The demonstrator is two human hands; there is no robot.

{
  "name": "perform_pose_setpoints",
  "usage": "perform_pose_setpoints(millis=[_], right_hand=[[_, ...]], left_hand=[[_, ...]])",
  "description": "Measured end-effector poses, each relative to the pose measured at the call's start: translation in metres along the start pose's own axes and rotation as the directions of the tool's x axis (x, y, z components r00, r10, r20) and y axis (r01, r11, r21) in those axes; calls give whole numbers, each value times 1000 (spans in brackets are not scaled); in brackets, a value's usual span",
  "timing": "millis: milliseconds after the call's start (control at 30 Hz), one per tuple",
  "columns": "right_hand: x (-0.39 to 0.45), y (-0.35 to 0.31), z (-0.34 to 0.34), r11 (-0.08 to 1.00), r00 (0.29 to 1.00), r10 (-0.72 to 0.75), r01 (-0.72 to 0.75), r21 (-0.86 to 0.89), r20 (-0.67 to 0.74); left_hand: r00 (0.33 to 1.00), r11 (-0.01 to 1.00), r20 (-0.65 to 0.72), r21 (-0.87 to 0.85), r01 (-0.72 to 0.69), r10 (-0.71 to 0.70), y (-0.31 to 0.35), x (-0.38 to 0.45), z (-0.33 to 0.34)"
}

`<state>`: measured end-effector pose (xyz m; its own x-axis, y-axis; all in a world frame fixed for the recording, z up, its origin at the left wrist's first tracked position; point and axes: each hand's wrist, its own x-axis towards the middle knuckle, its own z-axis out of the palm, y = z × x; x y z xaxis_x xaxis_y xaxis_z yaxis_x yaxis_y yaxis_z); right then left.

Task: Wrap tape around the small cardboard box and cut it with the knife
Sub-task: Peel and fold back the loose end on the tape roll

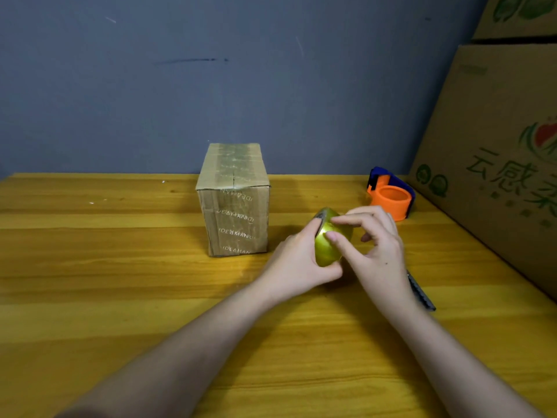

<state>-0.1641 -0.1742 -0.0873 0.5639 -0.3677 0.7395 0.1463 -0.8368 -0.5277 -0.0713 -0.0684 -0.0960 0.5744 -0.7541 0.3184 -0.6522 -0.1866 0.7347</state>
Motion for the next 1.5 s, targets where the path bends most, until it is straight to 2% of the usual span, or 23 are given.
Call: perform_pose_setpoints(millis=[100,400,533,700,900,1067,1167,1267,1500], right_hand=[[0,0,1,1000,999,-4,4,13,-49],[2,14,1,981,996,-19,1,-193,-92],[4,11,-2,924,990,-135,109,-366,-47],[5,9,-8,885,972,-235,218,-411,9],[1,-8,-10,851,934,-343,353,-388,97],[4,-14,-9,896,965,-227,259,-361,131],[4,-14,-7,970,992,-98,113,-217,75],[5,-9,-11,993,999,-42,45,-106,35],[9,4,-11,988,996,12,-26,-153,-89]], left_hand=[[1000,1000,17,-21,-4,4,0,1,0],[994,990,91,-136,-41,53,-11,-2,1],[991,966,128,-259,-10,44,-6,1,-2],[984,905,163,-426,9,67,2,0,-9],[993,911,110,-413,15,33,0,5,-12],[1000,966,23,-258,16,-10,0,6,-10],[999,960,7,-274,52,-52,1,7,-7],[997,942,43,-327,79,-69,1,6,-7],[997,967,77,-254,32,-13,3,2,-10]])
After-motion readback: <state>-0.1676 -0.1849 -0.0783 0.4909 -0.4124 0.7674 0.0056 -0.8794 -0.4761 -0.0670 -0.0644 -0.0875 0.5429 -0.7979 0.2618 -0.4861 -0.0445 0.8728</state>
